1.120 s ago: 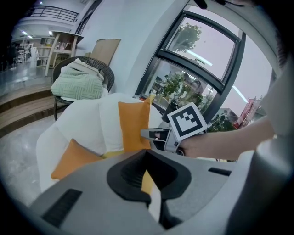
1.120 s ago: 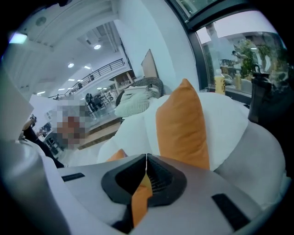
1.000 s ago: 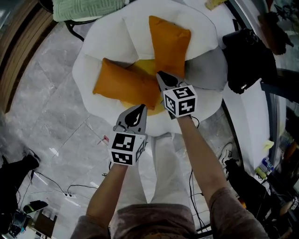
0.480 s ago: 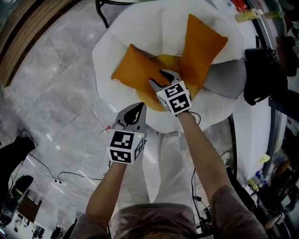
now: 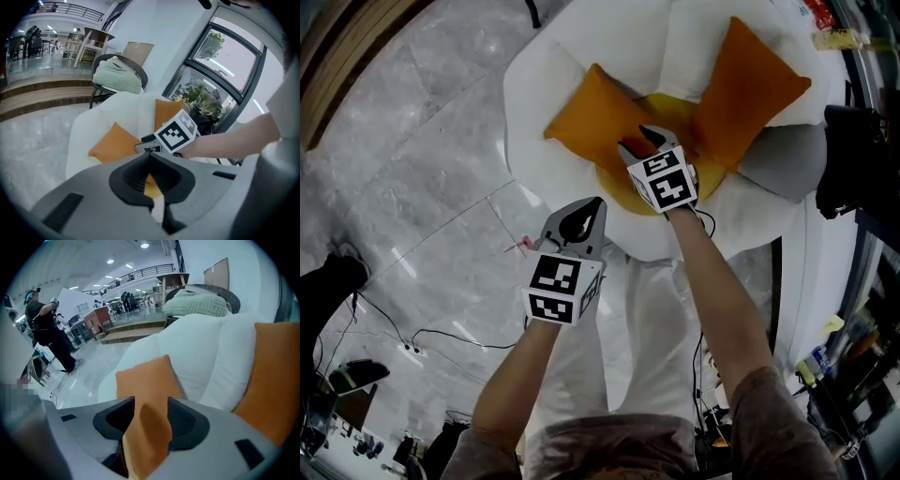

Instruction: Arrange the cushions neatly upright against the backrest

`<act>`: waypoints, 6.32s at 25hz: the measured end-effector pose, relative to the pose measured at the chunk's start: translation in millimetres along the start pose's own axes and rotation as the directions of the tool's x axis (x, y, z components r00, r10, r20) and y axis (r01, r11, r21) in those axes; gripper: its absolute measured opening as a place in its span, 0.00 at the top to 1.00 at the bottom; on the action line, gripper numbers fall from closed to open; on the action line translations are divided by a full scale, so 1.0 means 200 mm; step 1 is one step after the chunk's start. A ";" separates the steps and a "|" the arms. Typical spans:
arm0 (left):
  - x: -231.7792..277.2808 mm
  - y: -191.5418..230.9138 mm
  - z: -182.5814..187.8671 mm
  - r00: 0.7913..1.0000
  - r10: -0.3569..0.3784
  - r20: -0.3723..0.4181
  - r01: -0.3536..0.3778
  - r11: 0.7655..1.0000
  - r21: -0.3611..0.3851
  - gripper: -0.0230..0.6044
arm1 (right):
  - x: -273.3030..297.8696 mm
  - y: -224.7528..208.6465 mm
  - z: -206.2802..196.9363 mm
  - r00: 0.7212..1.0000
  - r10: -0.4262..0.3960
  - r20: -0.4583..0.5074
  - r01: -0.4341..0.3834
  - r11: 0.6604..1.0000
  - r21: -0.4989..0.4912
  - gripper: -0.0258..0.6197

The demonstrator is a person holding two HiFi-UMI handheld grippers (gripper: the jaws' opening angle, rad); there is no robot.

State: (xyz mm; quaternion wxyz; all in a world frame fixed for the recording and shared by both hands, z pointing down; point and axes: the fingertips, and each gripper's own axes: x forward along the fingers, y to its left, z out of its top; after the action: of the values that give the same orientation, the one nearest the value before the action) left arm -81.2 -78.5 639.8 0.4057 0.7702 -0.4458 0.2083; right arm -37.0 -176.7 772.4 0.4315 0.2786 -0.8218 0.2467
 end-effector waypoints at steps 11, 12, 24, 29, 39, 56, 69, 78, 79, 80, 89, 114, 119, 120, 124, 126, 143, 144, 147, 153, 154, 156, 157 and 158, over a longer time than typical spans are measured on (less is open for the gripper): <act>0.07 0.06 -0.07 0.999 -0.030 -0.024 0.030 1.000 -0.009 0.96 | 0.17 -0.03 -0.07 0.999 -0.032 -0.024 0.031 0.999 -0.009 0.63; 0.07 0.06 -0.07 0.999 -0.030 -0.023 0.030 0.999 -0.010 0.96 | 0.17 -0.03 -0.07 0.999 -0.031 -0.025 0.031 0.999 -0.008 0.63; 0.09 0.03 -0.05 0.999 -0.041 -0.030 0.041 0.999 0.000 0.96 | 0.12 -0.05 -0.08 1.000 -0.012 -0.027 0.016 0.992 0.128 0.93; 0.09 0.01 -0.05 0.998 -0.049 -0.038 0.049 0.999 0.010 0.96 | 0.05 -0.04 -0.06 0.999 -0.032 0.033 0.024 0.977 0.214 0.93; 0.07 -0.13 0.08 0.997 -0.063 -0.039 0.065 0.996 0.056 0.96 | -0.24 -0.18 0.19 0.973 -0.103 0.208 0.012 0.917 0.400 0.93; 0.05 -0.29 0.42 0.998 -0.065 -0.005 0.065 0.992 0.107 0.96 | -0.63 -0.55 0.54 0.898 -0.287 0.333 0.062 0.832 0.552 0.93; 0.21 -0.18 0.26 0.999 -0.038 -0.040 0.042 0.994 0.105 0.96 | -0.39 -0.78 0.45 0.852 -0.341 0.396 -0.021 0.735 0.678 0.93; 0.24 -0.14 0.16 0.999 -0.023 -0.046 0.026 0.998 0.066 0.96 | -0.29 -0.81 0.30 0.841 -0.355 0.409 -0.076 0.671 0.738 0.92; 0.24 -0.14 0.15 0.999 -0.023 -0.048 0.026 0.998 0.065 0.96 | -0.29 -0.81 0.31 0.841 -0.350 0.412 -0.072 0.683 0.727 0.92; 0.24 -0.14 0.15 0.999 -0.023 -0.049 0.026 0.998 0.064 0.96 | -0.29 -0.80 0.31 0.843 -0.348 0.409 -0.063 0.692 0.719 0.91; 0.21 -0.19 0.21 0.999 -0.038 -0.035 0.040 0.997 0.067 0.96 | -0.37 -0.76 0.31 0.860 -0.327 0.391 -0.035 0.728 0.685 0.88; -0.75 -0.99 0.96 0.974 -0.227 0.022 0.212 0.935 0.283 0.96 | -2.11 0.31 0.59 0.867 -0.048 0.497 -0.090 0.964 0.250 0.92; -0.99 -1.24 1.02 0.956 -0.294 0.016 0.267 0.889 0.373 0.96 | -2.50 0.53 0.65 0.821 -0.017 0.571 -0.115 0.974 0.194 0.92; -1.02 -1.27 1.03 0.950 -0.312 0.015 0.282 0.877 0.389 0.96 | -2.55 0.58 0.67 0.815 -0.010 0.579 -0.114 0.977 0.178 0.92; -1.17 -1.36 1.11 0.927 -0.373 0.028 0.319 0.827 0.463 0.96 | -2.67 0.76 0.75 0.799 0.017 0.601 -0.098 0.990 0.102 0.92; -1.26 -1.38 1.12 0.918 -0.395 0.027 0.331 0.803 0.495 0.96 | -2.71 0.83 0.78 0.795 0.024 0.606 -0.082 0.994 0.068 0.92; -1.37 -1.49 0.90 0.885 -0.465 0.006 0.395 0.759 0.518 0.96 | -2.91 0.95 0.62 0.799 0.046 0.600 -0.074 0.997 0.023 0.92; -1.37 -1.50 0.90 0.884 -0.467 0.005 0.397 0.758 0.518 0.96 | -2.92 0.94 0.62 0.797 0.040 0.603 -0.070 0.997 0.027 0.92; -1.36 -1.52 0.91 0.881 -0.472 0.003 0.402 0.754 0.520 0.96 | -2.93 0.93 0.62 0.793 0.035 0.608 -0.066 0.997 0.029 0.92; -1.36 -1.54 0.91 0.879 -0.477 0.001 0.406 0.749 0.523 0.96 | -2.94 0.97 0.62 0.789 0.064 0.611 -0.086 0.996 0.008 0.92; -1.36 -1.55 0.91 0.879 -0.477 -0.001 0.406 0.748 0.525 0.96 | -2.94 0.97 0.62 0.787 0.065 0.613 -0.089 0.996 0.008 0.92; -1.36 -1.54 0.91 0.879 -0.476 -0.004 0.406 0.747 0.527 0.96 | -2.94 0.96 0.62 0.784 0.067 0.617 -0.093 0.996 0.010 0.92; -1.36 -1.54 0.91 0.880 -0.475 -0.006 0.407 0.746 0.527 0.96 | -2.95 0.96 0.62 0.783 0.067 0.618 -0.094 0.996 0.011 0.92; -1.35 -1.53 0.90 0.880 -0.475 -0.007 0.408 0.746 0.526 0.96 | -2.95 0.95 0.62 0.782 0.067 0.619 -0.095 0.995 0.013 0.92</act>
State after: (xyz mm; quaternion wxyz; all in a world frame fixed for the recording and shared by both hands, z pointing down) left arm 34.5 -1.1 214.5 0.1944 0.9448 -0.2037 0.1677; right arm 42.3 25.1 179.0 0.1219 0.3177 -0.9234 0.1778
